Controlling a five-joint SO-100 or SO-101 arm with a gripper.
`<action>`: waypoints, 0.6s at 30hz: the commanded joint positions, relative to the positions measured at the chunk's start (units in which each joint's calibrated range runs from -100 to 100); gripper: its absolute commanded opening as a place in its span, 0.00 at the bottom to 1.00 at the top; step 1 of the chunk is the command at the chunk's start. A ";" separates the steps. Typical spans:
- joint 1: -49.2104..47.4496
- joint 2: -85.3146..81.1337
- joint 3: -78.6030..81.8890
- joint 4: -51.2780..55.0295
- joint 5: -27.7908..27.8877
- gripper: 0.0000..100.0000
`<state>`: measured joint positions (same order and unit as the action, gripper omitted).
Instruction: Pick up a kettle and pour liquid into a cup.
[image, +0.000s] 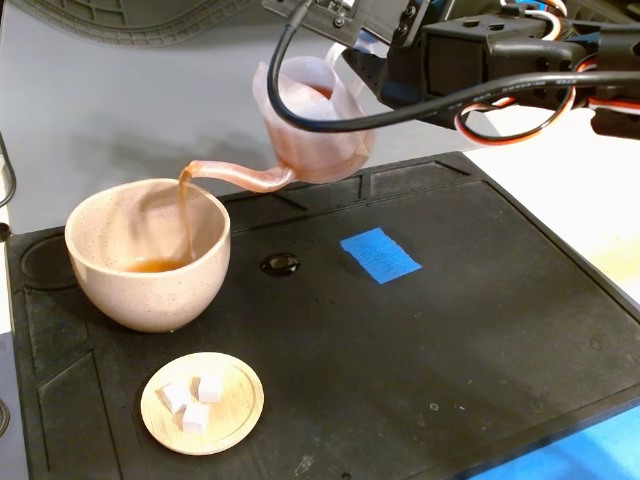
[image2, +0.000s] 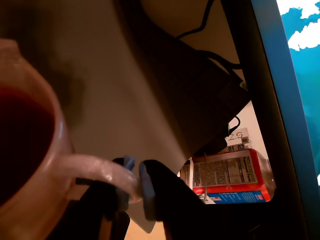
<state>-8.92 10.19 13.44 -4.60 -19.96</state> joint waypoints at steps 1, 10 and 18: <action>0.06 -0.97 -4.82 -0.72 0.25 0.01; -0.17 -1.06 -5.18 -0.72 2.93 0.01; -0.25 -1.06 -5.18 -0.72 2.93 0.01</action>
<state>-8.99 10.19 13.34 -4.60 -17.18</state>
